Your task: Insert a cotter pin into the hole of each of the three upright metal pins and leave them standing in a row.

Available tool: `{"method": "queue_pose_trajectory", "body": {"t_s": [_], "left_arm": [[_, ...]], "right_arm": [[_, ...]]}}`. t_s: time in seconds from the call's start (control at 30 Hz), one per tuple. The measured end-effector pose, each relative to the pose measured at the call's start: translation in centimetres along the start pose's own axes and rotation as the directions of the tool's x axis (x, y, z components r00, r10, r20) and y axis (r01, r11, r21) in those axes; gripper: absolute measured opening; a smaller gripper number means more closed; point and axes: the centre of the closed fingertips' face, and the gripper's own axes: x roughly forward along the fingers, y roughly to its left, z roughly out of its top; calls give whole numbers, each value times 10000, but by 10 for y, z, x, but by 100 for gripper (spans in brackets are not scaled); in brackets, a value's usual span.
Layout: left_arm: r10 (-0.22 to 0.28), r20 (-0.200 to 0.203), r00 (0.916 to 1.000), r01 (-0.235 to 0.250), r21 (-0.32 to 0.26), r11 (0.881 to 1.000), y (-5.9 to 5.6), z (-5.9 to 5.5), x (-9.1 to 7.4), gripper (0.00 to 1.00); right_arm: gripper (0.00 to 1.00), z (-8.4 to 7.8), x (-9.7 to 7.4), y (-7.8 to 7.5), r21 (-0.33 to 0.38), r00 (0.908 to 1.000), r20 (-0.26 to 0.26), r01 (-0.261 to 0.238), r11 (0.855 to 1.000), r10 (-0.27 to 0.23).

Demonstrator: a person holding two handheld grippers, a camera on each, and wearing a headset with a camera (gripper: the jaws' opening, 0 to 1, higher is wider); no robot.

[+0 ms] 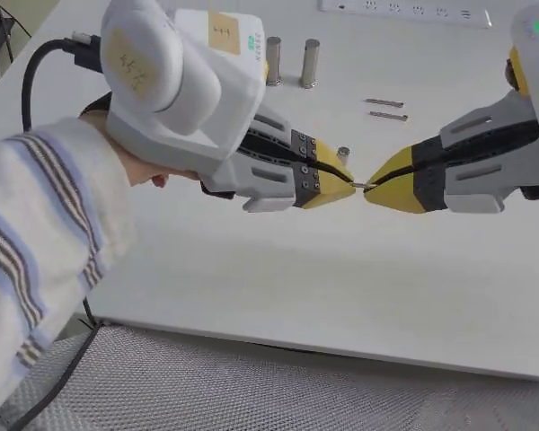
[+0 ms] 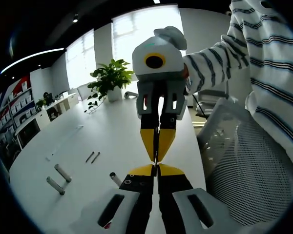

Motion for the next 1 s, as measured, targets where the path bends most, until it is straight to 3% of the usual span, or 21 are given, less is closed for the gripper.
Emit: {"method": "queue_pose_trajectory", "body": {"t_s": [0.27, 0.4, 0.43, 0.47, 0.53, 0.57, 0.73, 1.0], "left_arm": [[85, 175, 9998, -79, -327, 9994, 2, 0, -1, 0], [207, 235, 9995, -197, -430, 9989, 2, 2, 0, 11], [578, 55, 9983, -572, -789, 9952, 13, -8, 7, 11], [560, 91, 9984, -550, -830, 9950, 16, -10, 10, 11], [440, 312, 9985, -413, -840, 9956, 18, -3, 13, 13], [703, -18, 9975, -701, -1108, 9914, 23, -14, 13, 16], [1121, 4, 9937, -1113, -1179, 9868, 25, -3, 20, 25], [1692, -101, 9855, -1687, -1539, 9736, 46, -9, 22, 28]], "right_arm": [[0, -1, -3, -3, 371, 10000, 37, 37, 9993, -38], [0, -2, -4, -7, 452, 9997, 27, 233, 9987, -235], [0, -3, -5, -9, 463, 9995, 5, 318, 9984, -319], [0, -3, -5, -11, 486, 9994, 0, 358, 9982, -358], [0, -6, -6, -15, 561, 9989, -5, 467, 9973, -467], [0, -8, -6, -17, 604, 9986, -36, 534, 9967, -533], [0, -19, -9, -25, 873, 9955, -216, 940, 9917, -925], [0, -38, -16, -41, 1348, 9842, -529, 1749, 9753, -1692]]}}
